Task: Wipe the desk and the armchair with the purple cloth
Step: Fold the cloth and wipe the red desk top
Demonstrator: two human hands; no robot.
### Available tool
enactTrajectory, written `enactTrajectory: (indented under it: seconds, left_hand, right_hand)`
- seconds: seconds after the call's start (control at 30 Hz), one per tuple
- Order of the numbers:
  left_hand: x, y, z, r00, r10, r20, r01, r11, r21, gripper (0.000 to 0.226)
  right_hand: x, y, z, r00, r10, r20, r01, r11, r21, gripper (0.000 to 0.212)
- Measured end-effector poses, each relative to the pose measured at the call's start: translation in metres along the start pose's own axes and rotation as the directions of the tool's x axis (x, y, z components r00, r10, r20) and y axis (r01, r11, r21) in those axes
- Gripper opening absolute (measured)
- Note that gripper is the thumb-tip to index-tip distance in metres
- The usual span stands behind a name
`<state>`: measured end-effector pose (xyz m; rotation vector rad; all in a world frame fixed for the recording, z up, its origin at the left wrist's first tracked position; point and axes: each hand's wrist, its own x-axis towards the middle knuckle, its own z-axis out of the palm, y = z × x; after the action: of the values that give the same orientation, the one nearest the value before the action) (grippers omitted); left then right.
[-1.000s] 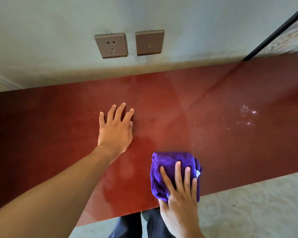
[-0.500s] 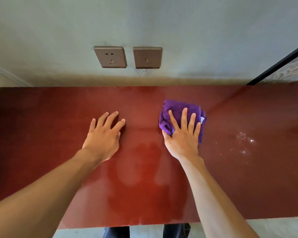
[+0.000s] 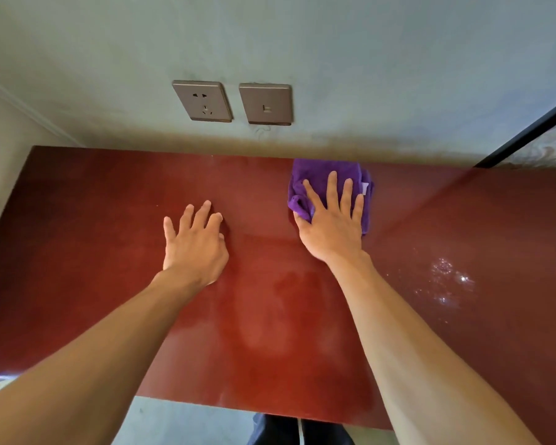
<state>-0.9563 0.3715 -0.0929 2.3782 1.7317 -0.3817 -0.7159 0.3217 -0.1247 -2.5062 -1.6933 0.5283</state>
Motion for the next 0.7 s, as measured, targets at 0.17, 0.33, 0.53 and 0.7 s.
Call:
enactTrajectory:
  seconds: [0.17, 0.33, 0.53, 0.7]
  left_hand:
    - [-0.022, 0.041, 0.004, 0.994, 0.029, -0.102, -0.047, 0.983, -0.176, 0.047]
    - [-0.038, 0.068, 0.009, 0.99, 0.109, -0.094, -0.127, 0.968, -0.216, 0.049]
    - [-0.067, 0.096, 0.019, 0.962, 0.244, -0.124, -0.265, 0.943, -0.201, 0.047]
    - [-0.084, 0.114, 0.03, 0.948, 0.298, -0.111, -0.313, 0.938, -0.153, 0.052]
  right_hand:
    - [-0.089, -0.013, 0.019, 1.0, -0.021, -0.007, 0.021, 1.0, 0.01, 0.071]
    - [-0.184, -0.029, 0.042, 0.999, -0.026, 0.026, 0.026, 0.999, 0.034, 0.077]
    - [-0.26, -0.03, 0.058, 0.997, 0.002, 0.083, -0.002, 1.0, 0.001, 0.09]
    - [-0.304, -0.01, 0.065, 0.997, 0.041, 0.071, -0.04, 0.999, -0.014, 0.093]
